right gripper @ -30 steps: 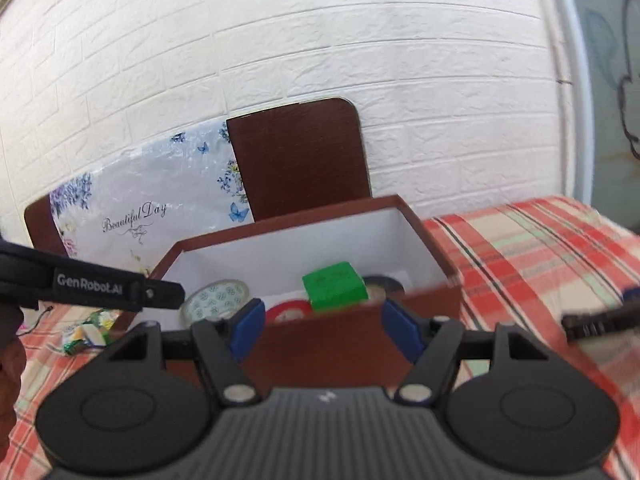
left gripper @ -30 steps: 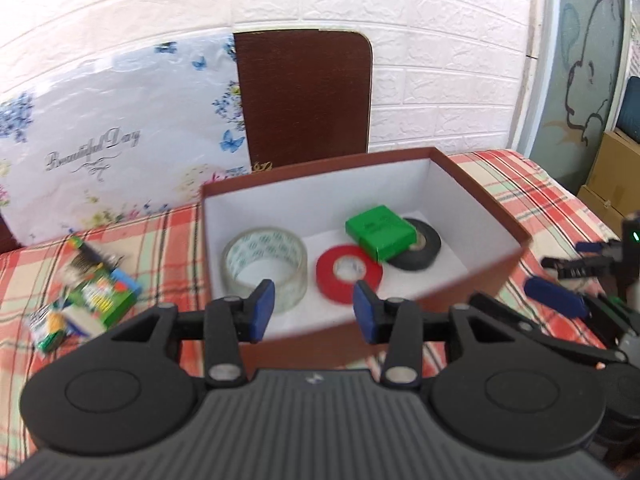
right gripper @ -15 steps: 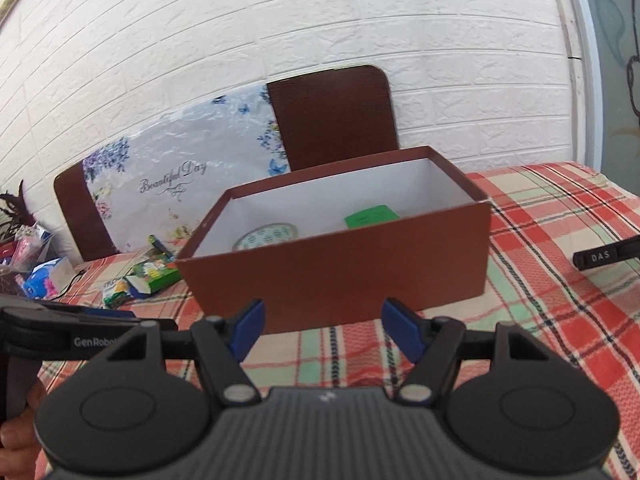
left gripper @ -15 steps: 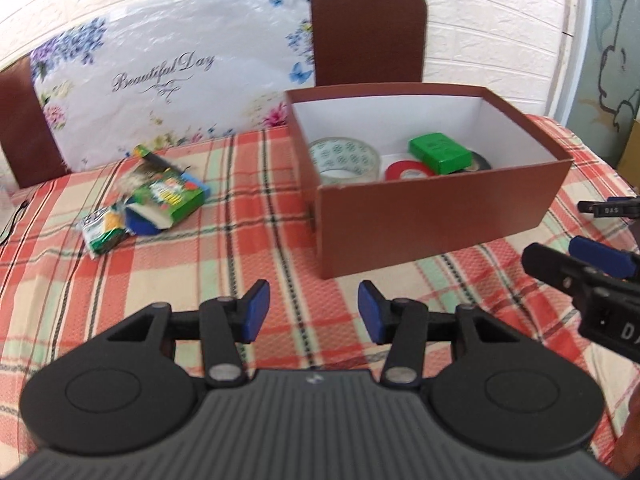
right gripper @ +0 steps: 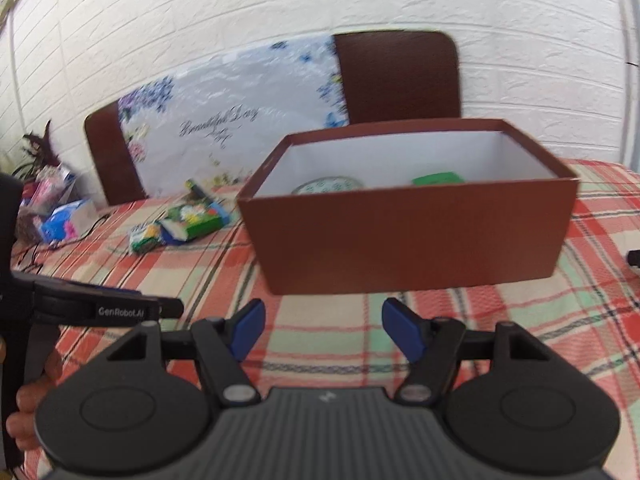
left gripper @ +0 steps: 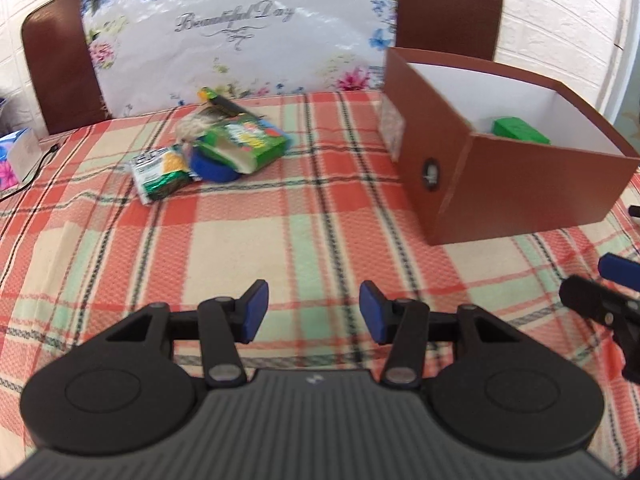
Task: Organize objects
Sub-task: 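Move the left gripper to the green snack packet and grasp it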
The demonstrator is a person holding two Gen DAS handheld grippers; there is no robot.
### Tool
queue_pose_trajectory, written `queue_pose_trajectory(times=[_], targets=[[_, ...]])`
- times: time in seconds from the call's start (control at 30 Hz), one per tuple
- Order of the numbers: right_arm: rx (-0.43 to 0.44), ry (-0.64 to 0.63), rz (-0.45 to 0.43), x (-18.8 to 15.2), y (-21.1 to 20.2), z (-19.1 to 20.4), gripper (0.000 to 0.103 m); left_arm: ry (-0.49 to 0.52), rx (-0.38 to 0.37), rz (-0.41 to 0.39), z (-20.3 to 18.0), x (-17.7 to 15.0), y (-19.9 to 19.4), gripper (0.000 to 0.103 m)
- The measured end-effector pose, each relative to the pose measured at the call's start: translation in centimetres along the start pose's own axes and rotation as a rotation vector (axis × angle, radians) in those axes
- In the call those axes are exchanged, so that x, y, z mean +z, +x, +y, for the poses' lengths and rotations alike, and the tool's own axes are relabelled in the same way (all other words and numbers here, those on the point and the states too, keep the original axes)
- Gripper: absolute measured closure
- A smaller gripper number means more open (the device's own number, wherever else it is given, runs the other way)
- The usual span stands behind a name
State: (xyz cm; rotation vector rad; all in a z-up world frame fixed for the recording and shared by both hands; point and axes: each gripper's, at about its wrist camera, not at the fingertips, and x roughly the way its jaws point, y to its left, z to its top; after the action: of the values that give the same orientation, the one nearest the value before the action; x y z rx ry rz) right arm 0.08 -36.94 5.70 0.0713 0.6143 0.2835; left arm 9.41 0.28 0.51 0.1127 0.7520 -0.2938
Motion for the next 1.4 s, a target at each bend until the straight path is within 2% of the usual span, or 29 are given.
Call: queue_pose_trajectory(times=[0.1, 0.2, 0.27, 0.3, 0.37, 0.47, 0.53, 0.6, 0.67, 0.7, 0.73, 0.8, 0.9, 1.03, 1.17, 1.2, 1.27, 1.3, 1.4], targets=[[0.050, -0.064, 0.040, -0.5, 1.5, 2.1, 0.036, -0.043, 0.046, -0.030, 3.8, -0.5, 0.6, 0.047], [0.116, -0.135, 0.085, -0.3, 3.5, 4.6, 0.036, -0.083, 0.175, -0.063, 8.1, -1.3, 1.5, 0.047], [0.162, -0.174, 0.095, 0.7, 5.1, 6.2, 0.036, -0.129, 0.259, -0.053, 11.0, -2.5, 2.6, 0.044], [0.189, -0.182, 0.098, 1.3, 6.2, 7.2, 0.035, -0.164, 0.261, -0.104, 12.1, -3.5, 2.6, 0.026], [0.226, -0.166, 0.107, 3.1, 8.8, 8.9, 0.035, -0.235, 0.229, -0.180, 13.4, -4.8, 2.0, 0.024], [0.268, -0.084, 0.113, 6.3, 13.5, 10.9, 0.032, -0.211, 0.255, -0.186, 12.6, -4.5, 2.2, 0.025], [0.270, -0.007, 0.114, 8.4, 17.1, 11.9, 0.015, -0.206, 0.246, -0.189, 12.4, -4.3, 2.3, 0.025], [0.245, 0.084, 0.119, 10.3, 20.7, 12.7, 0.003, -0.228, 0.225, -0.202, 13.1, -4.5, 2.0, 0.025], [0.199, 0.172, 0.141, 11.3, 23.6, 12.9, 0.003, -0.252, 0.205, -0.215, 13.7, -4.7, 2.0, 0.025], [0.197, 0.217, 0.171, 11.6, 25.1, 12.8, 0.006, -0.263, 0.197, -0.221, 13.8, -4.8, 2.0, 0.025], [0.200, 0.248, 0.207, 11.6, 26.5, 12.8, 0.016, -0.273, 0.190, -0.227, 13.9, -4.9, 2.0, 0.026], [0.158, 0.279, 0.260, 11.0, 27.9, 12.7, 0.020, -0.288, 0.177, -0.235, 14.2, -4.9, 2.0, 0.026], [0.175, 0.245, 0.256, 10.1, 25.5, 12.7, 0.030, -0.308, 0.155, -0.245, 14.5, -4.9, 2.0, 0.026], [0.227, 0.092, 0.234, 6.7, 18.2, 12.1, 0.031, -0.323, 0.132, -0.250, 14.8, -4.9, 2.0, 0.026], [0.207, -0.106, 0.231, 1.8, 11.0, 10.1, 0.030, -0.283, 0.093, -0.231, 14.4, -4.6, 2.1, 0.024], [0.184, -0.149, 0.235, 0.6, 9.3, 9.4, 0.029, -0.258, 0.094, -0.219, 14.0, -4.5, 2.1, 0.025], [0.148, -0.191, 0.231, -1.4, 7.0, 7.8, 0.010, -0.209, 0.081, -0.173, 12.4, -4.1, 1.6, 0.035], [0.135, -0.189, 0.216, -2.4, 5.9, 6.7, 0.001, -0.216, 0.035, -0.151, 11.7, -3.9, 1.1, 0.040], [0.090, -0.191, 0.173, -3.9, 3.1, 4.3, 0.000, -0.231, -0.170, -0.075, 8.3, -3.1, -1.0, 0.047]])
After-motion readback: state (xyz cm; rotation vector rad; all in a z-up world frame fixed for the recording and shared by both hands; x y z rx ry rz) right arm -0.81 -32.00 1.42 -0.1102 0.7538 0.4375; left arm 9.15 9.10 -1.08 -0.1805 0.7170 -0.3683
